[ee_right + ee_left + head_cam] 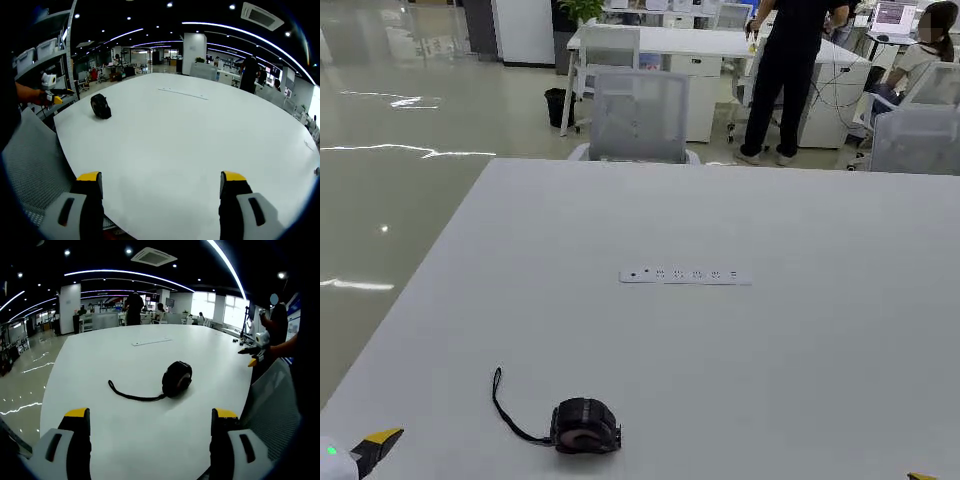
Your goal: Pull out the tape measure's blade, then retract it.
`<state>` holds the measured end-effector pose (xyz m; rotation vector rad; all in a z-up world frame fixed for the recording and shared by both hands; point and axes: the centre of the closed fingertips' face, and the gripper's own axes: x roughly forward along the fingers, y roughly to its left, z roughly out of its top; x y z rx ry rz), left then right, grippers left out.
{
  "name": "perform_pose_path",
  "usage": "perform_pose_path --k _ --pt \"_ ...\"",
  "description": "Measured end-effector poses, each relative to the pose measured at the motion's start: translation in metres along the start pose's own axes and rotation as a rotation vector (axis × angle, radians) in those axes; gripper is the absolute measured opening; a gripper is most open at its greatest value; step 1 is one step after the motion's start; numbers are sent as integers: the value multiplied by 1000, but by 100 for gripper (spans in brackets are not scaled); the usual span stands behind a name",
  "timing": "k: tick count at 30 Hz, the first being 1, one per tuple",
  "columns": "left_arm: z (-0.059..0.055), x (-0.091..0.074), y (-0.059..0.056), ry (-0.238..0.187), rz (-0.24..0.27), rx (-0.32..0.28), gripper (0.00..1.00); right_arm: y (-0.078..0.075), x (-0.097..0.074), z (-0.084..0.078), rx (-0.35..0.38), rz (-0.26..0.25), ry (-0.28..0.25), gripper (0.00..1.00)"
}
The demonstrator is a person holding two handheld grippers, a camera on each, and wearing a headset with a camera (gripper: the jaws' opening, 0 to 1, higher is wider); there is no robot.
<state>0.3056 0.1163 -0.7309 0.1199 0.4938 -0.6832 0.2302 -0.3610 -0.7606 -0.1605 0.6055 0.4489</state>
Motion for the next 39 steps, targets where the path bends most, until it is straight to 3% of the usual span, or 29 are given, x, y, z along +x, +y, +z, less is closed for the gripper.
perform_pose_path --k 4,7,20,24,33,39 --pt "2 6 -2 9 -24 21 99 -1 2 7 -16 15 -12 98" --pt "9 10 -3 0 -38 46 99 -1 4 13 -30 24 -28 96" --pt "36 41 -9 39 -134 147 99 2 20 40 -82 81 -53 95" --pt "41 51 -15 61 -176 198 99 6 26 47 -105 104 -58 95" --pt "52 67 -18 73 -226 240 99 22 41 54 -151 183 -38 94" --pt "60 81 -21 100 -271 297 98 32 54 69 -191 231 -43 93"
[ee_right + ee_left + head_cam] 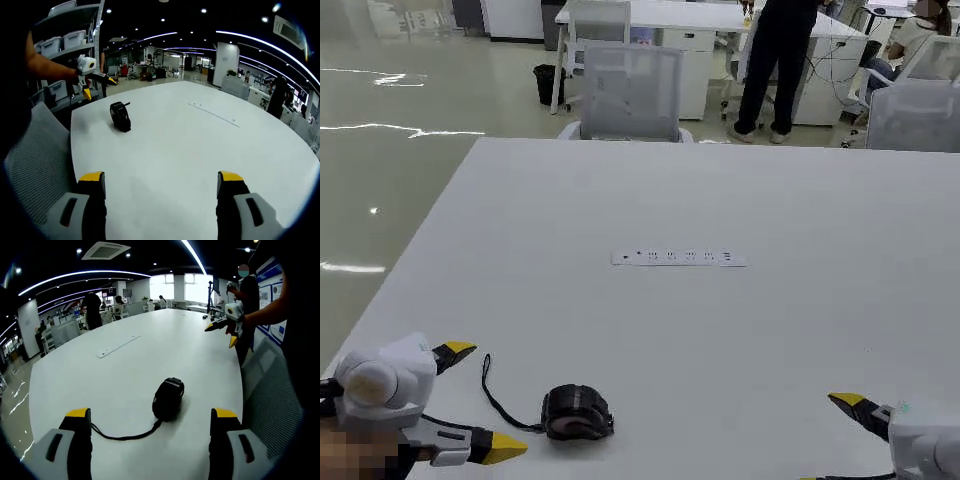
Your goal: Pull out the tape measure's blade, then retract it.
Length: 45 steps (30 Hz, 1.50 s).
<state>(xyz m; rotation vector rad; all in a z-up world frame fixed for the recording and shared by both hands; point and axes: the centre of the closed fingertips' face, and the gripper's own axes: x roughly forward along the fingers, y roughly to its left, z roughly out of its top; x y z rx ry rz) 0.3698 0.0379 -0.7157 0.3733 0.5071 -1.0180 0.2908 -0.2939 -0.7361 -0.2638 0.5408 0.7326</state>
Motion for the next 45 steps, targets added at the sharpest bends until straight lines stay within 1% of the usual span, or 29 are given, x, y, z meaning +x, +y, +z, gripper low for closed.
perform_pose_path --k 3,5,8,9,12,14,16,20,23,26,32,34,39,41,42,43,45 --pt "2 7 4 7 -15 16 98 1 7 6 -18 18 -2 93" --pt "5 11 3 13 -27 28 98 2 12 10 -31 33 -2 93" --pt "5 17 4 29 -49 49 98 3 19 17 -47 50 -5 93" --pt "5 18 4 34 -56 53 98 5 21 18 -57 62 -2 92" --pt "4 26 1 62 -82 76 96 9 29 23 -95 93 10 92" --pt "4 30 1 73 -80 97 99 11 32 26 -110 107 11 92" --pt "3 34 -1 92 -99 116 98 12 37 30 -120 122 13 91" --pt "7 41 -5 104 -126 124 97 15 45 39 -142 151 11 90" --pt "10 45 -5 107 -139 141 96 19 51 43 -162 169 14 89" --pt "14 49 -9 115 -158 152 94 24 57 47 -177 193 15 87" --pt "15 59 -19 145 -208 182 88 41 73 55 -222 257 23 83" --pt "16 62 -23 153 -222 189 85 45 78 58 -235 270 22 82" --pt "15 70 -30 181 -248 221 81 54 90 67 -265 308 22 80" --pt "13 72 -32 197 -258 223 79 58 95 70 -279 327 24 79" --pt "12 73 -35 208 -269 224 75 60 98 72 -289 337 27 78" --pt "12 74 -35 210 -270 227 72 61 100 72 -295 344 29 78" --pt "12 77 -36 217 -273 224 71 64 105 75 -308 358 32 77"
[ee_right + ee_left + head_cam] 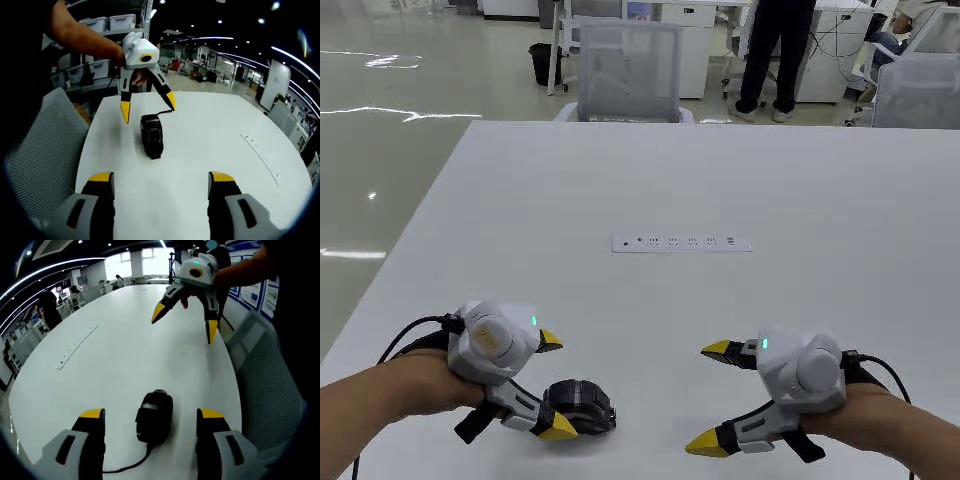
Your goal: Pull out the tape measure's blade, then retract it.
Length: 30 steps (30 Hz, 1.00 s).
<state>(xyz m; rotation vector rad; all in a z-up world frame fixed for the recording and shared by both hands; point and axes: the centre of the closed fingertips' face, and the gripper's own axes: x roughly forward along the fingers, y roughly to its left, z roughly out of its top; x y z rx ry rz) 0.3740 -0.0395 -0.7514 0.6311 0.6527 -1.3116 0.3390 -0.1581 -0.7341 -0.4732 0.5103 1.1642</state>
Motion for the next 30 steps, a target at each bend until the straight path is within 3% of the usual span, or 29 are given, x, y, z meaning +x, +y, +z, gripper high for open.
perform_pose_path --k 5,9,11,17,25,27,30 --pt "-3 8 -4 38 -28 3 65 -2 12 9 -32 35 10 74" --pt "-9 14 -6 97 -44 38 52 -4 21 16 -54 60 19 71" --pt "-8 18 -7 99 -53 36 46 -5 26 20 -63 70 23 71" --pt "-8 30 -9 131 -74 46 45 7 41 22 -84 154 58 59" --pt "-20 40 -9 198 -71 48 42 14 60 17 -113 208 103 52" --pt "-22 43 -10 207 -77 58 38 15 66 14 -117 219 117 51" --pt "-23 43 -4 214 -40 94 33 16 72 9 -128 230 141 49"
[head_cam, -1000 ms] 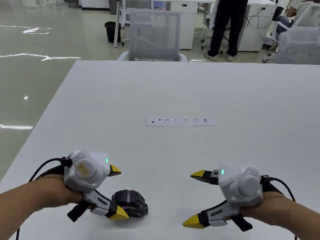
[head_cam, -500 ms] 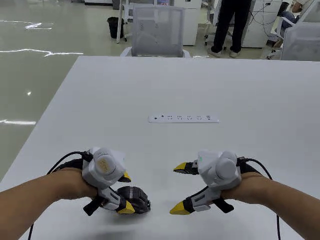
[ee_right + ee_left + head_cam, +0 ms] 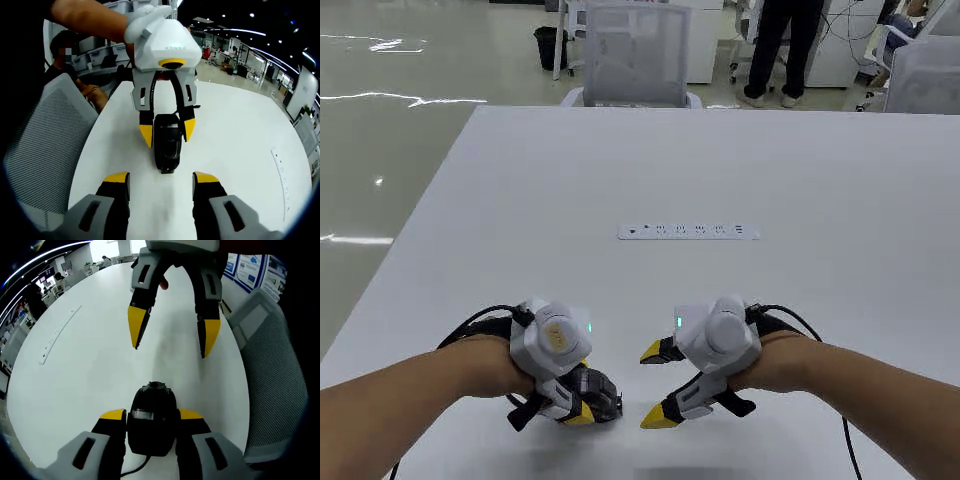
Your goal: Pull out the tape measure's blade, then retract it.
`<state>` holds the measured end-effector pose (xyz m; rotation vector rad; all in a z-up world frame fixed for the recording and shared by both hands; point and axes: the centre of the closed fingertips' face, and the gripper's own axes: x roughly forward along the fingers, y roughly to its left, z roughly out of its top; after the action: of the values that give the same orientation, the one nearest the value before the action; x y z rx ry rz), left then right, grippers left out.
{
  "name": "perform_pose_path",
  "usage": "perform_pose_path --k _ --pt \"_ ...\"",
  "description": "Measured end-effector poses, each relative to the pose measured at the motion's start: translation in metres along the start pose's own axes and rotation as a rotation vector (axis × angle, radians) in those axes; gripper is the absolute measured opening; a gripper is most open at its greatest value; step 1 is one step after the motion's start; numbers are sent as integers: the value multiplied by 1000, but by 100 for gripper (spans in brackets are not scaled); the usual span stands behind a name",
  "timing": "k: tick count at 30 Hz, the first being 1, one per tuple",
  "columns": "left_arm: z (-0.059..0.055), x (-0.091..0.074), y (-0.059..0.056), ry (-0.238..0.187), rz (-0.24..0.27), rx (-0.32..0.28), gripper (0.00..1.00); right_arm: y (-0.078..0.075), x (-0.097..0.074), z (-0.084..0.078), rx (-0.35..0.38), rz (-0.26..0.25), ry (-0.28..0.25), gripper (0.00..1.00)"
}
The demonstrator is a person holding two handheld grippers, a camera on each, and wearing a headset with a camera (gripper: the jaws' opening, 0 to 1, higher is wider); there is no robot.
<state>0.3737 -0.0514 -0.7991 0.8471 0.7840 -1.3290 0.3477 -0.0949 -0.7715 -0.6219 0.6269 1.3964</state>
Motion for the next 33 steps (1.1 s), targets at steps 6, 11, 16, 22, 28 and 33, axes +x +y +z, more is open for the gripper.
perform_pose_path --k 6,11,16,22,28,33 --pt "0 -3 -2 -53 -9 -4 32 -3 11 -4 -7 12 27 45" --pt "1 -2 -2 -51 -9 9 31 -4 21 -4 -19 26 47 42" --pt "0 -2 -1 -49 -6 22 31 -7 30 -7 -30 34 71 36" --pt "0 -2 0 -58 -4 20 31 -9 43 -11 -4 34 100 29" --pt "0 -2 0 -68 -1 20 31 -7 50 -19 -20 38 138 22" --pt "0 -2 -1 -73 -2 18 31 -8 53 -23 -19 38 160 20"
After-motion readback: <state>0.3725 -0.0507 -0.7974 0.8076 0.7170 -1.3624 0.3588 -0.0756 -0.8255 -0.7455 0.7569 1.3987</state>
